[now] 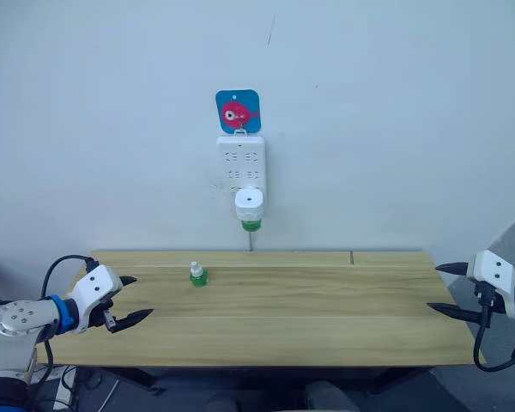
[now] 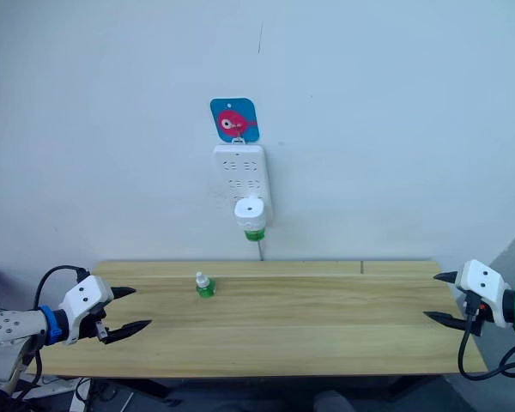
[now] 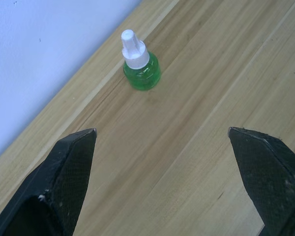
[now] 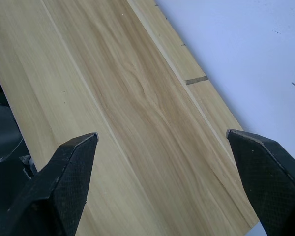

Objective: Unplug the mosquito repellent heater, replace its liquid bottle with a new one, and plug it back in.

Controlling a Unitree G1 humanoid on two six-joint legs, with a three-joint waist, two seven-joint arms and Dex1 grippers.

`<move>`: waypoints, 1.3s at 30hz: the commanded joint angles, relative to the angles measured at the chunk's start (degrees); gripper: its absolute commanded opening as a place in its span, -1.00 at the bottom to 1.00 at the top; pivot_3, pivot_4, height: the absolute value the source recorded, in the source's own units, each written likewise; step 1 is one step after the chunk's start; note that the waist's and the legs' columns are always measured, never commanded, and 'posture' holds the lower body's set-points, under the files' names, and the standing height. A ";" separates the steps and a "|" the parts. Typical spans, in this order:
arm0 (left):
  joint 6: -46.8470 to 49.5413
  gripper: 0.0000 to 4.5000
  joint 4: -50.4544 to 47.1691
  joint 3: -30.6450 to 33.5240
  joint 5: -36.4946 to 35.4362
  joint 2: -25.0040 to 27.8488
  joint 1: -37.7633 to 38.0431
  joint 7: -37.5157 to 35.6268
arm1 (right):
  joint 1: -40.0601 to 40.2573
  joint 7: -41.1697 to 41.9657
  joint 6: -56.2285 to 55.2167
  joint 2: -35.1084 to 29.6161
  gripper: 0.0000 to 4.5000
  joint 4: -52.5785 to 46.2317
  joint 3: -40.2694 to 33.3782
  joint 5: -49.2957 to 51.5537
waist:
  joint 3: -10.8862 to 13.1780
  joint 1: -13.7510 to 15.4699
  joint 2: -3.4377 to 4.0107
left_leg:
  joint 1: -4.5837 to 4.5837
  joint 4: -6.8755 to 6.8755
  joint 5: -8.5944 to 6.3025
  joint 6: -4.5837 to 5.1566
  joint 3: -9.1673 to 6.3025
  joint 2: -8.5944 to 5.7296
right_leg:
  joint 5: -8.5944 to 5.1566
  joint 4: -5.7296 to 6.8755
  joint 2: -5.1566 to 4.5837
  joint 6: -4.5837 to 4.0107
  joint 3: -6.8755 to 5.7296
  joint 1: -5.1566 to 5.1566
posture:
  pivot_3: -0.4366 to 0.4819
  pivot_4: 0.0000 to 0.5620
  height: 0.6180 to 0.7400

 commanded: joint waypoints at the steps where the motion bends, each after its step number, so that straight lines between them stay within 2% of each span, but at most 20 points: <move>1: 0.61 1.00 -1.30 0.98 -1.25 0.07 -0.06 0.25 | -0.85 0.03 0.49 -0.27 0.95 -2.31 -0.70 0.98 | 0.00 0.00 0.00 | 0.00 0.00 0.00 0.00 0.00 0.00 | 0.00 0.00 0.00 0.00 0.00 0.00 | -0.13 -1.00 0.41; 5: 1.21 1.00 -1.28 0.81 -0.94 0.31 -0.01 0.13 | -0.41 0.19 1.29 -0.40 0.95 -3.17 -0.82 1.08 | 0.00 0.00 0.00 | 0.00 0.00 0.00 0.00 0.00 0.01 | 0.00 0.00 0.00 0.00 0.00 0.00 | -0.13 -0.99 0.41; 11: 2.05 1.00 -1.40 1.57 -4.03 0.51 -1.16 -3.95 | -0.26 0.26 1.39 -0.34 0.95 -2.88 -0.92 0.93 | 0.00 -0.02 -0.01 | 0.00 0.00 0.00 0.00 -0.01 0.01 | 0.00 0.00 0.00 0.00 -0.02 0.00 | -0.13 -1.00 0.41; 18: 4.12 1.00 1.02 2.63 -6.25 0.97 -3.36 -5.31 | 0.28 0.18 1.50 -0.32 0.95 -3.39 -1.18 1.09 | 0.01 -0.09 -0.01 | 0.00 0.00 0.00 0.00 -0.01 0.01 | 0.00 0.00 0.01 0.00 -0.02 0.00 | -0.14 -0.99 0.41; 21: 2.72 1.00 1.71 2.53 -6.63 1.86 -3.90 -7.43 | 0.48 0.17 1.54 -0.34 0.95 -3.52 -1.27 1.19 | 0.01 -0.13 -0.02 | -0.01 0.00 0.00 0.00 -0.01 0.01 | 0.00 0.00 0.01 0.00 -0.03 0.00 | -0.14 -0.99 0.41; 27: 0.68 1.00 1.81 2.58 -6.02 2.03 -3.65 -6.63 | 0.85 0.05 1.46 -0.26 0.95 -3.80 -1.30 1.29 | 0.04 -0.12 -0.03 | 0.00 0.01 -0.01 -0.01 -0.01 0.02 | 0.00 0.00 0.01 0.00 -0.01 0.00 | -0.14 -0.96 0.41; 34: 9.00 1.00 -2.93 4.06 -9.55 1.75 -3.08 -5.66 | 2.19 -0.54 1.41 0.40 0.95 -4.73 -1.61 1.67 | 0.10 -0.19 -0.09 | 0.00 0.01 -0.02 -0.01 -0.02 0.03 | 0.00 -0.01 0.02 0.00 -0.02 -0.01 | -0.18 -0.94 0.41; 39: 21.52 1.00 -12.28 5.28 -14.38 1.22 -4.82 -3.75 | 5.46 -2.85 5.20 2.49 0.95 -14.03 -2.60 4.62 | 0.44 -0.21 -0.20 | -0.02 0.01 -0.02 -0.01 -0.04 0.07 | -0.01 0.00 0.06 0.00 -0.02 0.00 | -0.21 -0.89 0.41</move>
